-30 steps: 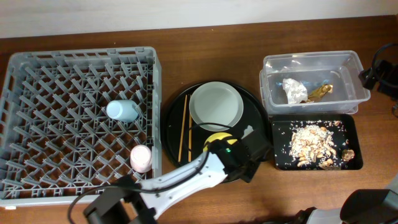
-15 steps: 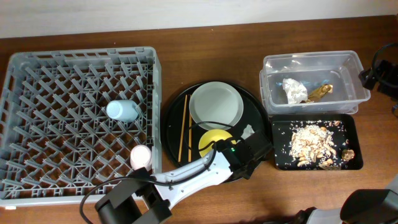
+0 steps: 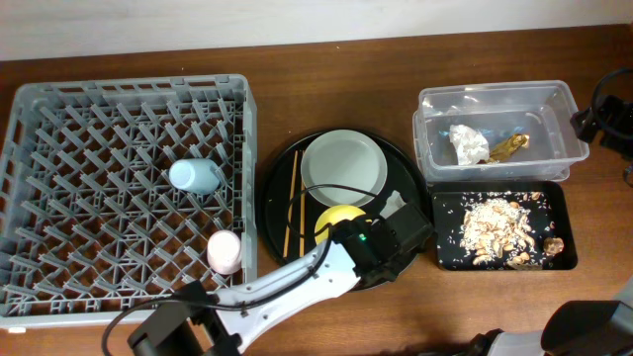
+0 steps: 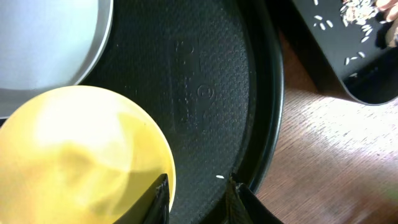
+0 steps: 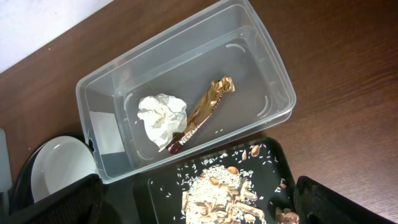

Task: Sort waste into correct bins and load items into the dishwasher rack
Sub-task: 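Grasp the yellow bowl rim with the left gripper and lift, then carry the yellow bowl to the back of the dish rack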

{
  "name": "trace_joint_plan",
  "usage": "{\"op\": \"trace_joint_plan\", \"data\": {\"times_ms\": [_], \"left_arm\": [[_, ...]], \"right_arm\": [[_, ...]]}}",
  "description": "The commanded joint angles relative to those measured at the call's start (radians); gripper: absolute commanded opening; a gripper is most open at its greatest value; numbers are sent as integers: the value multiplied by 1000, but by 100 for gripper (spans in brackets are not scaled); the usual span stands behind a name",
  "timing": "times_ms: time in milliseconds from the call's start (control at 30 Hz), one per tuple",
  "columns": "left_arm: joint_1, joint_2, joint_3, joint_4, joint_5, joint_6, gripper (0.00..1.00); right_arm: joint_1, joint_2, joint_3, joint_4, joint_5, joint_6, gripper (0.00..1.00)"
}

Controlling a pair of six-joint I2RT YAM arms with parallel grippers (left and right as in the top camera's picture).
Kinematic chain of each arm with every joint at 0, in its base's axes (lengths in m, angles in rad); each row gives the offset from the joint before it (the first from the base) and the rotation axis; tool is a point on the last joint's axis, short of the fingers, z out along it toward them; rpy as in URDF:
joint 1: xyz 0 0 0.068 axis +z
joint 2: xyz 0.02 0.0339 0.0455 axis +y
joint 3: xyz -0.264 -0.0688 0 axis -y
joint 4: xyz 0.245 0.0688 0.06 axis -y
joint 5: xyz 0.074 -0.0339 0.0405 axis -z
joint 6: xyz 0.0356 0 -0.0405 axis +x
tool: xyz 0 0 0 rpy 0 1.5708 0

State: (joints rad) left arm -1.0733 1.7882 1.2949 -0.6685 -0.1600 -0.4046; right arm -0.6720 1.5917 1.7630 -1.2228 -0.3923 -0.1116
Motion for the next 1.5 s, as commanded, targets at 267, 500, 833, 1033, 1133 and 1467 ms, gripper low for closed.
{"op": "trace_joint_plan", "data": {"times_ms": [267,500,833,1033,1133,1467], "left_arm": [[-4,137,-15,10,-72,11,24],[-4,137,-15,-18,-69,9,13],[20,101,146,-181,-61,39,1],[161,51,595,-484,4,211,1],[312,50,789,-568,126,291,0],[1040,174,881,-461,1175,354,1]], "right_arm": [[-3,3,3,0,5,1,99],[-3,3,3,0,5,1,99],[-3,3,3,0,5,1,99],[-3,3,3,0,5,1,99],[-3,3,3,0,5,1,99],[-3,3,3,0,5,1,99]]}}
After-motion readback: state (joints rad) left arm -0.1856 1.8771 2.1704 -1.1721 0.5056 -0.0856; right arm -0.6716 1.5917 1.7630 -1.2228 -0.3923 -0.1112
